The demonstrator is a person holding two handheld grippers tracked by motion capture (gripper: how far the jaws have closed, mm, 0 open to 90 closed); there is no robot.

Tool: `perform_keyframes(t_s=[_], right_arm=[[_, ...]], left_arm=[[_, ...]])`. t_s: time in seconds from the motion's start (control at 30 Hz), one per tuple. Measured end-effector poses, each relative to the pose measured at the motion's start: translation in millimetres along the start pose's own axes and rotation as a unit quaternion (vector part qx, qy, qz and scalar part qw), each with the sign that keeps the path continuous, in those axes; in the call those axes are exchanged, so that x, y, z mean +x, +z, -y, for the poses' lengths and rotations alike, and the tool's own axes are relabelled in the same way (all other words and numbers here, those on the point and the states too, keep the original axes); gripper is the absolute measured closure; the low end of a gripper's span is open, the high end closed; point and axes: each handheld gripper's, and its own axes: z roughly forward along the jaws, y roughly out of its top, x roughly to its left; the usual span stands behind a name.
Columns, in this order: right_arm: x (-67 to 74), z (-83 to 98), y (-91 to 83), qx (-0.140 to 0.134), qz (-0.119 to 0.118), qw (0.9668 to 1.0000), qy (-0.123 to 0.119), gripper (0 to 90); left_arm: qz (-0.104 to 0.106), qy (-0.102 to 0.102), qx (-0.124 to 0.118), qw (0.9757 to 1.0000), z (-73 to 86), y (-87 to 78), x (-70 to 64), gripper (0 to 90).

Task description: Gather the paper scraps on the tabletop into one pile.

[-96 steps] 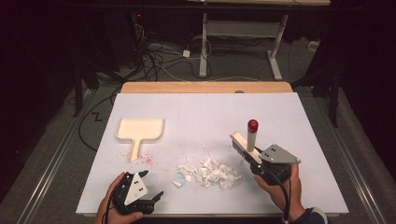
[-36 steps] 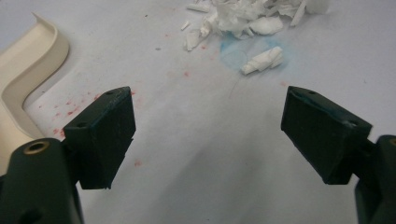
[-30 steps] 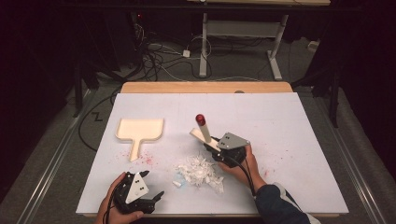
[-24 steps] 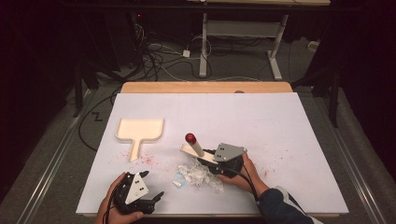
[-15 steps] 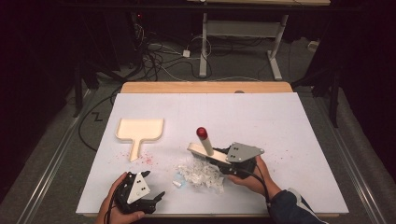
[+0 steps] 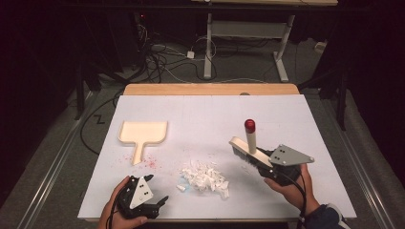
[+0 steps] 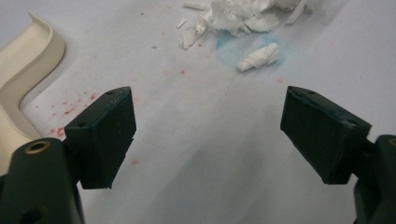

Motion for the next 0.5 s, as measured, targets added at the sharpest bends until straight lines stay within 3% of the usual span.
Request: perform_keyframes(t_s=[0.13,0.23,0.3,0.43,0.5], right_arm=[[3.4,16.9,-10.8,0.029,0.07,0.997,0.017,67.5],[11.1,32.2,-9.5,0.042,0.108,0.9917,0.055,67.6],[18.3,38.3,-5.5,0.049,0.097,0.9916,0.071,67.6],[42.5,34.2,1.6,0.044,0.087,0.9932,0.064,67.6],[53.6,30.6,5.1,0.033,0.063,0.9953,0.066,67.6]], left_arm=[[0.0,0.002,0.0,1.0,-0.8,0.1,-1.0,17.2],[0.0,0.004,-0.001,1.0,-1.8,0.5,-1.4,17.2],[0.0,0.007,-0.001,1.0,-2.7,0.1,-1.2,17.2],[0.002,0.007,0.001,1.0,-2.7,1.2,-0.4,17.2],[0.003,0.006,0.001,1.0,-2.4,1.6,-0.1,17.2]])
